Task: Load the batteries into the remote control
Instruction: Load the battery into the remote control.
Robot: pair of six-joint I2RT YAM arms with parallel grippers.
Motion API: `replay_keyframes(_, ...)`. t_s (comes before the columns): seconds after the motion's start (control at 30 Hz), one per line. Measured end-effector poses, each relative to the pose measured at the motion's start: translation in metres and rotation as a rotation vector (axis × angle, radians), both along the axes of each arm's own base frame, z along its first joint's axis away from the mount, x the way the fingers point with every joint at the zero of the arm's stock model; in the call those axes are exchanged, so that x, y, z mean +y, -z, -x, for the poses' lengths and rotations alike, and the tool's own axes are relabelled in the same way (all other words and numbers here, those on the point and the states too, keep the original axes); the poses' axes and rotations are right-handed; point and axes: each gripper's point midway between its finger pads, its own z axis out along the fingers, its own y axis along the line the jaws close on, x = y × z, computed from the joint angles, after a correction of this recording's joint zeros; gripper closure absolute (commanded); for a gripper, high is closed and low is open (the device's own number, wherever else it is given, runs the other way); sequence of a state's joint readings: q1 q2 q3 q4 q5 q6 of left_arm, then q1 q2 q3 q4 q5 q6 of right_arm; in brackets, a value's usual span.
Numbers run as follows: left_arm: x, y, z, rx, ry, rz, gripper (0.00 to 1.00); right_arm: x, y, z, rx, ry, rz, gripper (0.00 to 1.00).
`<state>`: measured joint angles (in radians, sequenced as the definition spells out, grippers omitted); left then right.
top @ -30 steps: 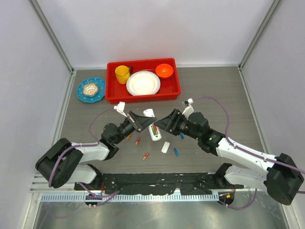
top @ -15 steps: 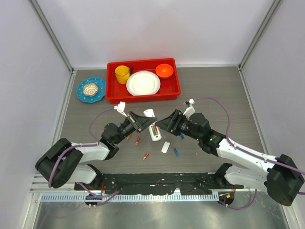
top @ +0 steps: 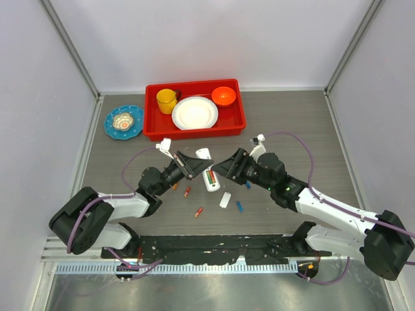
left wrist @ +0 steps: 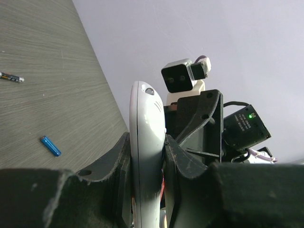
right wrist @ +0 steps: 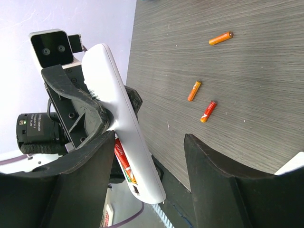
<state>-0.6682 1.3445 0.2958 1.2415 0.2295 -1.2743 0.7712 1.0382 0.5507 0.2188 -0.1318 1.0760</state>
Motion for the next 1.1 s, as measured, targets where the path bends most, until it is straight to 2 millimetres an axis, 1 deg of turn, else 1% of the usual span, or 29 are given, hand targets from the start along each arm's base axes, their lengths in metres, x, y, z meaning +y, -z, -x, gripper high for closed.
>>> replay_keyframes(0.53,-0.0015,0.0038,-0.0013,0.001,0.002,-0.001,1.0,-0.0022,-0.0051,-0.0035,0.01,0.013,0.019,0.32)
replay_keyframes(0.73,-0.002,0.0054,-0.0019,0.005,0.002,-0.004,1.0,0.0009,-0.0095,0.0007,0.006,-0.017,0.008,0.33)
replay_keyframes(0.93,-0.0034,-0.0011,-0.0035,-0.008,0.003,0.006,1.0,0.0047,-0.0031,0.0039,0.019,-0.049,0.019,0.34)
replay_keyframes(1.1,-0.0045,-0.0006,-0.0025,-0.007,0.007,0.005,1.0,0.0073,-0.0009,0.0046,0.024,-0.063,0.018,0.34)
